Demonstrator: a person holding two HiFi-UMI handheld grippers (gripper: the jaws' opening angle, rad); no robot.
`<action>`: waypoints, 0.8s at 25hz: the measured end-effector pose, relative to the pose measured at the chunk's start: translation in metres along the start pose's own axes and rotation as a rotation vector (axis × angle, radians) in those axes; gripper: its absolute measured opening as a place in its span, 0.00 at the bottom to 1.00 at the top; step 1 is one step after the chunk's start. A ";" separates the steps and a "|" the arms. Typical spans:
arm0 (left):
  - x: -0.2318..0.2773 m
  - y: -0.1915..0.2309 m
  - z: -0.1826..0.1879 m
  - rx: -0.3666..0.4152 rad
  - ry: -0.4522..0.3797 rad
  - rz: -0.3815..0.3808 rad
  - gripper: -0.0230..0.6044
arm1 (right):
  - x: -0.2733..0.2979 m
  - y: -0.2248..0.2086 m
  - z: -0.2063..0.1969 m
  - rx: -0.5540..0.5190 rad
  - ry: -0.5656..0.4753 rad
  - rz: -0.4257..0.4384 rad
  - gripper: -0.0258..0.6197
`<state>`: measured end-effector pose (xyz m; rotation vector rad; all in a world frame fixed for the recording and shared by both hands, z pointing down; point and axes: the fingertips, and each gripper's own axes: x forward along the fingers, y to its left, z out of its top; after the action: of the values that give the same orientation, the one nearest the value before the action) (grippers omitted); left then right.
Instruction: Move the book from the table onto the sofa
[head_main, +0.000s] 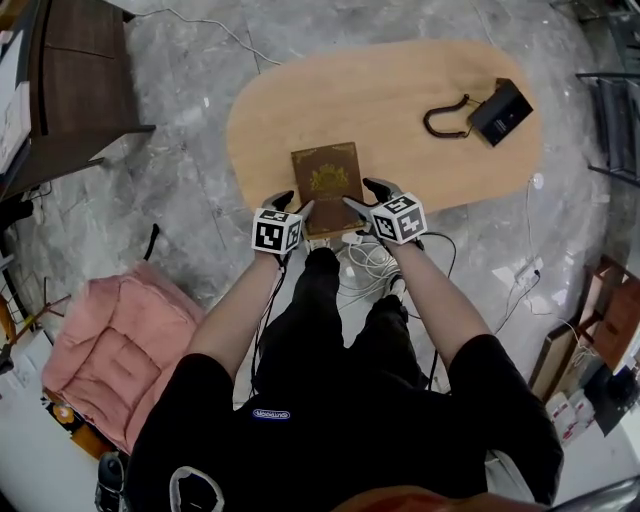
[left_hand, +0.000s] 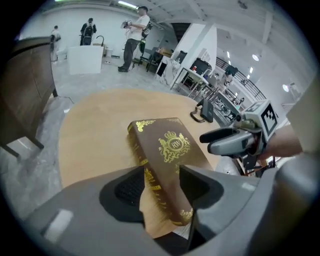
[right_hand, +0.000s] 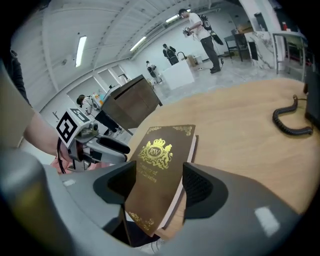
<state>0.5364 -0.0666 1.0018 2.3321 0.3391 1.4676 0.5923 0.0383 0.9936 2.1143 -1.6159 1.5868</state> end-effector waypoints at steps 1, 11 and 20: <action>0.004 0.002 -0.001 -0.031 0.002 -0.010 0.39 | 0.006 -0.004 -0.006 0.014 0.017 -0.001 0.50; 0.034 0.005 -0.017 -0.251 0.024 -0.172 0.40 | 0.037 -0.020 -0.030 0.192 0.048 0.053 0.51; 0.019 0.005 -0.015 -0.285 -0.010 -0.211 0.38 | 0.019 -0.008 -0.006 0.059 -0.003 0.022 0.45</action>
<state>0.5311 -0.0611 1.0252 2.0129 0.3370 1.3086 0.5926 0.0326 1.0140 2.1352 -1.6183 1.6584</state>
